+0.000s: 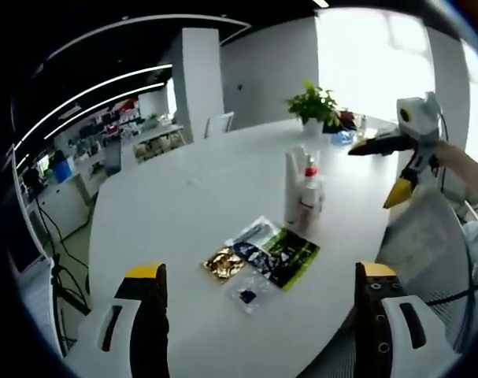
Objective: Arrange the skincare products in the storage area until every visible bottle or jar stands upright without overlapping.
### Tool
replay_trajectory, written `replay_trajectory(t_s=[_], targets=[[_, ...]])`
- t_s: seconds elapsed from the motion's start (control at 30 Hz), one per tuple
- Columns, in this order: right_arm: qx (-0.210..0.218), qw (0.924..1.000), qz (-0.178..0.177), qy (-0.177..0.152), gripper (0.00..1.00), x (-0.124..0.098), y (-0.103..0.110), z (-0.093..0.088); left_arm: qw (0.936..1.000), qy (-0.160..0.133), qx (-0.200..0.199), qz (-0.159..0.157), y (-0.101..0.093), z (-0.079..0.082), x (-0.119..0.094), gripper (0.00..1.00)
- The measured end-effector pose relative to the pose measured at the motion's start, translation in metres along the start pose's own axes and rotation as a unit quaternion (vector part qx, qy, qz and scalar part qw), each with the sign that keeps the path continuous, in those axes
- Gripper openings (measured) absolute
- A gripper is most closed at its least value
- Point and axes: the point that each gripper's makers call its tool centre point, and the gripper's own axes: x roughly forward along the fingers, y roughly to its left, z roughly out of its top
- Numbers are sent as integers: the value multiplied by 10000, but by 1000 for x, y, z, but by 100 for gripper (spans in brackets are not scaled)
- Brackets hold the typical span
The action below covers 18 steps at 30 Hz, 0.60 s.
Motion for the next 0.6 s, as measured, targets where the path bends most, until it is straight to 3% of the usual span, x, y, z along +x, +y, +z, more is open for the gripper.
replay_trajectory(t_s=[0.6], targets=[[-146,9999,63,34,100,1,2,5,9999,-34,-80,61,-4,-3,-2,97]])
